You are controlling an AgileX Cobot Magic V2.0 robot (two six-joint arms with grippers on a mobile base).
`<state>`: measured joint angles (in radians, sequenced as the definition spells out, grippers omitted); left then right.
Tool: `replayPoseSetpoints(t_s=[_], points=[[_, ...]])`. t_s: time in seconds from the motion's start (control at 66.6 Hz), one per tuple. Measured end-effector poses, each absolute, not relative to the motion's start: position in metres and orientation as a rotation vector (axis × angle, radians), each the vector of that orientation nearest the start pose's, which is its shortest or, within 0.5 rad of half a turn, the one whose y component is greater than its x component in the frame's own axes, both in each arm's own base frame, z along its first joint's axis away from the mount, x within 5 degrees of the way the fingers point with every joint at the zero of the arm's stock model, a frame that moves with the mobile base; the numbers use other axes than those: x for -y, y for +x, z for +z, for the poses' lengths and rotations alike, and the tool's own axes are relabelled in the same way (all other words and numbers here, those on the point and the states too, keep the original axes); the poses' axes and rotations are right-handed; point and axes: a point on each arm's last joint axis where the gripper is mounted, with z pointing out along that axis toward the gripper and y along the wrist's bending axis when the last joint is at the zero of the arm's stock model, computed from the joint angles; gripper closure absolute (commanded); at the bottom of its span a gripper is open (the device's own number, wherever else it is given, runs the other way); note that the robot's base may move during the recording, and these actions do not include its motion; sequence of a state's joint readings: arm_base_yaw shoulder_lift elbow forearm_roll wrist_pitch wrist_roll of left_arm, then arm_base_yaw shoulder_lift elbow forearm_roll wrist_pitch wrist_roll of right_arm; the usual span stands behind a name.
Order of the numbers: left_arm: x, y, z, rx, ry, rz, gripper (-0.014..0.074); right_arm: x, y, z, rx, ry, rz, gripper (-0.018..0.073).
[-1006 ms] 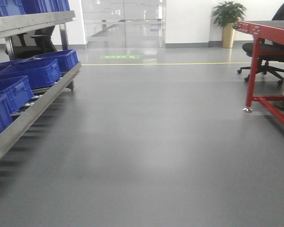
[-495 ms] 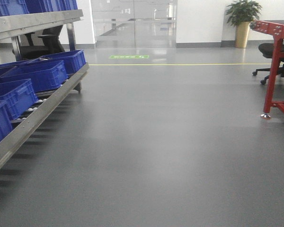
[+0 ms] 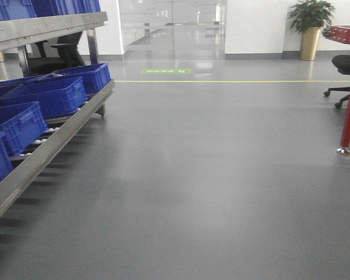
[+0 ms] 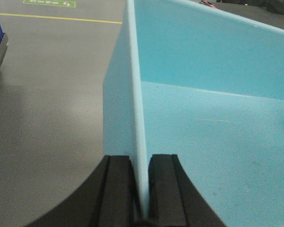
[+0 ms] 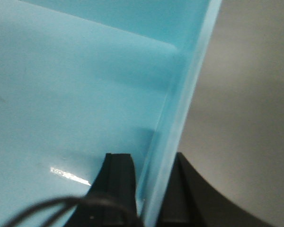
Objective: Move two blue bins to right shelf middle
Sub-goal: 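Hold the bin while the base drives to another blue-bin shelf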
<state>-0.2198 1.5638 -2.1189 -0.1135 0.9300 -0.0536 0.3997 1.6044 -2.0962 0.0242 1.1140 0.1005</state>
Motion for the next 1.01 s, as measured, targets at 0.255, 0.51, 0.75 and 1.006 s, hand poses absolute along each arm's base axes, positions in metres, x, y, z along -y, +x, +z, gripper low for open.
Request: replayPoseSetpoints(t_s=[0.255, 0.51, 0.75, 1.006], points=[[0.0759, 0.3019, 0.5479, -1.860, 0.155, -0.321, 0.0707, -0.1274, 0.2980, 0.5131, -2.099, -0.316, 0.327, 0.0713], [0.0761, 0.3019, 0.5480, -1.860, 0.155, -0.323, 0.0707, -0.1274, 0.2980, 0.5131, -2.098, -0.318, 0.326, 0.0713], [0.0761, 0.3019, 0.5480, -1.860, 0.155, -0.323, 0.0707, -0.1274, 0.2980, 0.5131, -2.098, -0.318, 0.326, 0.0713], [0.0762, 0.3018, 0.5480, -1.860, 0.155, -0.325, 0.0707, -0.1274, 0.2980, 0.5131, -2.098, -0.318, 0.326, 0.0713]])
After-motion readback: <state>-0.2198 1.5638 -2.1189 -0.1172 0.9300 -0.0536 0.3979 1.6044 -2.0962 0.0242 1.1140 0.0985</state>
